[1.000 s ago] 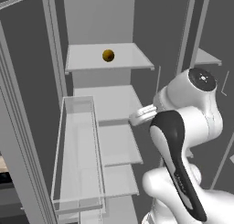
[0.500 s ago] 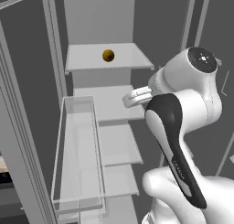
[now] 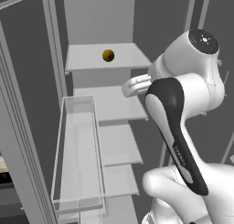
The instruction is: Retrieve a lemon from the fridge and place it on the cutting board with the fish.
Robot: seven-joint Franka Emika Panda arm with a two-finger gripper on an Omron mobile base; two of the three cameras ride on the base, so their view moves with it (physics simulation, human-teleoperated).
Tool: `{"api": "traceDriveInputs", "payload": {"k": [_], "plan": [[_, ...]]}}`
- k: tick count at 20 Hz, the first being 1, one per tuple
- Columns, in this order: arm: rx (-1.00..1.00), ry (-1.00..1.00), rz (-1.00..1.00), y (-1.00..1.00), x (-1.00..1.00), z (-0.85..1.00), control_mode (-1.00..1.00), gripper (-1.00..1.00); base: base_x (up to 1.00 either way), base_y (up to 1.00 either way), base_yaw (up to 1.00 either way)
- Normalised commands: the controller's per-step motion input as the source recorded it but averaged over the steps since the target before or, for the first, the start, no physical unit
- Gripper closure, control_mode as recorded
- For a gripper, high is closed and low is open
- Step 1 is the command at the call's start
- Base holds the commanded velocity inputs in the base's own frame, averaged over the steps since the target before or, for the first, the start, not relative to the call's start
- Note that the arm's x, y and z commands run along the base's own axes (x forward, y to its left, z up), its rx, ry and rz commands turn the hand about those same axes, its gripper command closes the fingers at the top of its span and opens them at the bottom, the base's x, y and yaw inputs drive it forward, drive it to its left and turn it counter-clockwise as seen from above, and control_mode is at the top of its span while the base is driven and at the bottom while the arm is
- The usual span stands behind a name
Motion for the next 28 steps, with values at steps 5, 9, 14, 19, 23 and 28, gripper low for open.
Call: {"api": "traceDriveInputs", "payload": {"k": [5, 9, 14, 19, 23, 28], "plan": [[0.01, -0.12, 0.00, 0.00, 0.29, 0.11, -1.00, -1.00, 0.00, 0.00, 0.00], [0.00, -0.27, 0.00, 0.00, 0.18, 0.21, -1.00, -1.00, 0.00, 0.00, 0.00], [0.00, -0.26, 0.00, 0.00, 0.13, 0.23, -1.00, -1.00, 0.00, 0.00, 0.00], [0.00, -0.03, 0.00, 0.00, 0.01, 0.37, -1.00, -1.00, 0.00, 0.00, 0.00], [0.00, 0.01, -0.08, -0.01, 0.04, 0.34, -1.00, -1.00, 0.00, 0.00, 0.00], [0.00, 0.01, -0.09, -0.01, 0.13, 0.09, -1.00, -1.00, 0.00, 0.00, 0.00]]}}
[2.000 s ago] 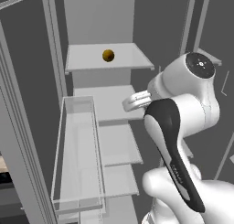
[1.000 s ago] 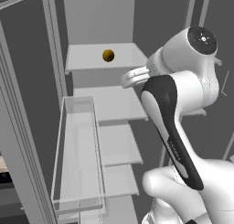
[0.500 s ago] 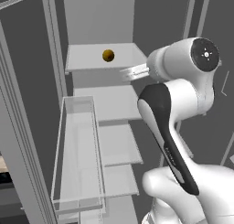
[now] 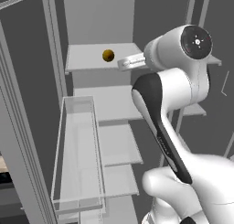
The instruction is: Retrieve a lemon from the fridge and place it on the cutting board with the fish.
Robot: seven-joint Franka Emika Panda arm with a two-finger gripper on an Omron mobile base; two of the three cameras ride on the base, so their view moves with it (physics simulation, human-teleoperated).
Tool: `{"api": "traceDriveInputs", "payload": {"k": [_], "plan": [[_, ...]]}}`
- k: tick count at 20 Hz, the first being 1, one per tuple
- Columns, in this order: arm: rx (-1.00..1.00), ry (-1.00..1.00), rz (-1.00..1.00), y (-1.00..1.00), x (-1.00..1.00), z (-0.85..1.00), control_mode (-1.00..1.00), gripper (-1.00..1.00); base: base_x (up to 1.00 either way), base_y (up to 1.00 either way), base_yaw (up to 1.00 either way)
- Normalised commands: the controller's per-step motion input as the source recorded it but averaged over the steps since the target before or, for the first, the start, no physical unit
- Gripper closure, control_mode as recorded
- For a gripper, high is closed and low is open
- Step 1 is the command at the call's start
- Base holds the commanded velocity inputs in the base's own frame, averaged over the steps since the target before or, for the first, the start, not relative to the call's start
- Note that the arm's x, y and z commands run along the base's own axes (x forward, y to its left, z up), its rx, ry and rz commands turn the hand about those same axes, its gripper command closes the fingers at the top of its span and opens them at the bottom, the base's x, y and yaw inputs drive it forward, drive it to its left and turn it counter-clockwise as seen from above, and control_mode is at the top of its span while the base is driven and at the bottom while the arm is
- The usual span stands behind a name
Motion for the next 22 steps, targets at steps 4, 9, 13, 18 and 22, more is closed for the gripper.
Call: {"api": "traceDriveInputs", "payload": {"k": [4, 9, 13, 18, 22], "plan": [[0.00, 0.00, 0.00, 0.00, 0.07, -0.01, -1.00, -1.00, 0.00, 0.00, 0.00], [0.00, 0.00, 0.00, 0.00, 0.18, -0.07, -1.00, -1.00, 0.00, 0.00, 0.00], [0.00, 0.00, 0.00, -0.01, 0.36, -0.12, -1.00, -1.00, 0.00, 0.00, 0.00], [0.00, 0.00, 0.00, 0.00, 0.33, -0.10, -1.00, -1.00, 0.00, 0.00, 0.00], [0.00, 0.00, 0.00, 0.00, 0.44, -0.01, -1.00, -1.00, 0.00, 0.00, 0.00]]}}
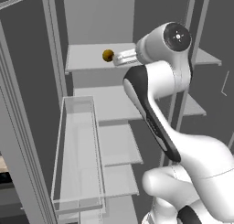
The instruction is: Retrieve a lemon from the fridge and place it on the cutting board with the fish.
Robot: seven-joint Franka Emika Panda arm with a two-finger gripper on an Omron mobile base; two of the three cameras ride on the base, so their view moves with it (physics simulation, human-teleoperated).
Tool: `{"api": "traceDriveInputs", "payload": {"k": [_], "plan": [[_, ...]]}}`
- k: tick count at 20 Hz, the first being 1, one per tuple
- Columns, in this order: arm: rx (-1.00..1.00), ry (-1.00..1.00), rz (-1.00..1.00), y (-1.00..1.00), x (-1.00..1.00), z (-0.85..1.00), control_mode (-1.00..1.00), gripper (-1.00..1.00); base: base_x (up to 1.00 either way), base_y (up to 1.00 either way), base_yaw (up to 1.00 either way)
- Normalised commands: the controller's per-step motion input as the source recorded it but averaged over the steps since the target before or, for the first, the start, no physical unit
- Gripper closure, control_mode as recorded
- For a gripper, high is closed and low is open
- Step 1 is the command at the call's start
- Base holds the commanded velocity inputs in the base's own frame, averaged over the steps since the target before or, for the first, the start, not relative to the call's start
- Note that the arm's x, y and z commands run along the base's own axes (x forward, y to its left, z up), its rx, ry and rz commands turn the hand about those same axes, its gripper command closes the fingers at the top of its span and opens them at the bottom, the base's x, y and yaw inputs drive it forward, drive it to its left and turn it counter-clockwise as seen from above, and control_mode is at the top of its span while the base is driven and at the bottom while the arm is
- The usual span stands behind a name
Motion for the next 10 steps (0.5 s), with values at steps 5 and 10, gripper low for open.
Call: {"api": "traceDriveInputs", "payload": {"k": [5, 10], "plan": [[0.00, 0.01, 0.00, 0.00, 0.60, 0.00, -1.00, -1.00, 0.00, 0.00, 0.00], [0.00, 0.02, 0.00, 0.01, 0.58, -0.04, -1.00, -1.00, 0.00, 0.00, 0.00]]}}
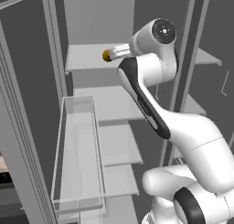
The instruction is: Retrieve a lemon from the fridge and place it on the cutting board with the fish.
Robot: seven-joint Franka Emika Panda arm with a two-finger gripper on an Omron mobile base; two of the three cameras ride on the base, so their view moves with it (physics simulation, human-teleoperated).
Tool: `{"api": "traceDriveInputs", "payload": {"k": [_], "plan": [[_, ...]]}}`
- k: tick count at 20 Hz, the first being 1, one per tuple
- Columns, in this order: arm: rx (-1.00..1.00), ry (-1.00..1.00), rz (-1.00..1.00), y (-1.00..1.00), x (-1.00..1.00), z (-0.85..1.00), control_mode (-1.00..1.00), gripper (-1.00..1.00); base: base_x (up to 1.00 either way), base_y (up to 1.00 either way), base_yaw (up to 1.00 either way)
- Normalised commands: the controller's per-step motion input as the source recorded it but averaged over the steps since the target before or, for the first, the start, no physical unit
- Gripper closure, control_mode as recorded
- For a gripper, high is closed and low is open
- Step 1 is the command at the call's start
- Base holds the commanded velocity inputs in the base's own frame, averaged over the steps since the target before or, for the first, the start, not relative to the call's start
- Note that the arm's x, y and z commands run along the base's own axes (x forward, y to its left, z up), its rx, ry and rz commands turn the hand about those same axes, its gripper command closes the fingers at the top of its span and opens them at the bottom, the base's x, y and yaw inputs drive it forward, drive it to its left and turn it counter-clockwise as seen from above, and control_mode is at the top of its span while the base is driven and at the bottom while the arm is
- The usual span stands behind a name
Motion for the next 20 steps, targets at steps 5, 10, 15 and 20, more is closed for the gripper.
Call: {"api": "traceDriveInputs", "payload": {"k": [5, 10, 15, 20], "plan": [[0.00, 0.00, 0.00, 0.14, 0.32, -0.08, -1.00, -1.00, 0.00, 0.00, 0.00], [0.00, 0.03, 0.00, 0.21, 0.31, -0.08, -1.00, -1.00, 0.00, 0.00, 0.00], [0.00, 0.05, 0.00, 0.07, 0.31, -0.03, -1.00, -1.00, 0.00, 0.00, 0.00], [0.01, 0.10, 0.00, 0.00, 0.31, -0.08, -1.00, -1.00, 0.00, 0.00, 0.00]]}}
